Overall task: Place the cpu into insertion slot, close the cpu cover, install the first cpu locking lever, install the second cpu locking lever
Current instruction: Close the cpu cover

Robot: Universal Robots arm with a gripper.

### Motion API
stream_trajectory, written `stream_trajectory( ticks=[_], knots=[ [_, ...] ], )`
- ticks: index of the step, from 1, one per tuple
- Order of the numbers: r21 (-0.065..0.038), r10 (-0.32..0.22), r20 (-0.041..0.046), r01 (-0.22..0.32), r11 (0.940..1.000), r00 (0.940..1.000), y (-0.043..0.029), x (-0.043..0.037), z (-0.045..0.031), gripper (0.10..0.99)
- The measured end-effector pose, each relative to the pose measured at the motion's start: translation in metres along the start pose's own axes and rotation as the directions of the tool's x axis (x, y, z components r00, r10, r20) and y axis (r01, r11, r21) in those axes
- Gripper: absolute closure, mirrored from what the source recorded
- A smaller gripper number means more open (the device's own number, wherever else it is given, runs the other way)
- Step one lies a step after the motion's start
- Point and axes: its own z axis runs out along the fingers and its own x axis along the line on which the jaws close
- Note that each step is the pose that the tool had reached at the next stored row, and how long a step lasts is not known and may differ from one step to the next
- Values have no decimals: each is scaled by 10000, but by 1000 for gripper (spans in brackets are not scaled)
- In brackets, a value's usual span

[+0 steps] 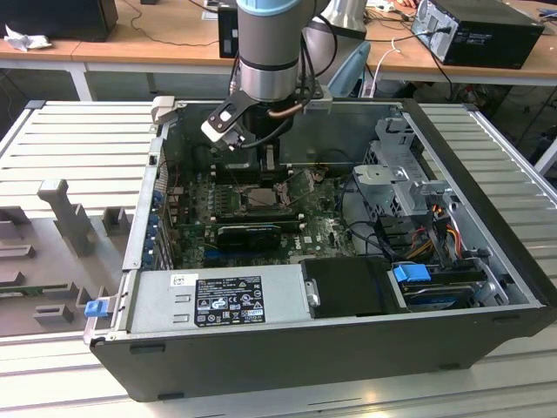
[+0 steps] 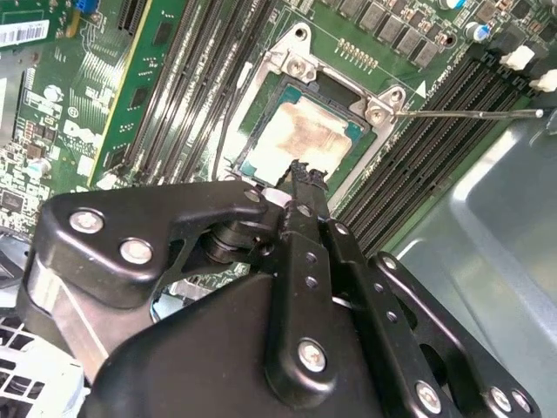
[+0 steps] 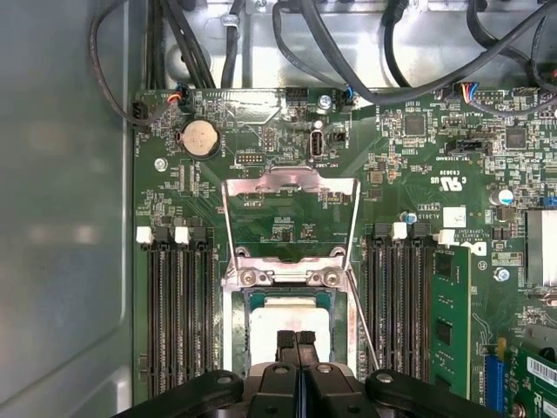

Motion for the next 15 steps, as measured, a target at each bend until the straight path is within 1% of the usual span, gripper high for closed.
stream_trajectory(
  ticks=[12, 15],
  knots=[
    [2, 0, 4, 0, 10000, 10000, 0, 9, -17, 980],
    [2, 0, 4, 0, 10000, 10000, 1, 15, -38, 980]
  ],
)
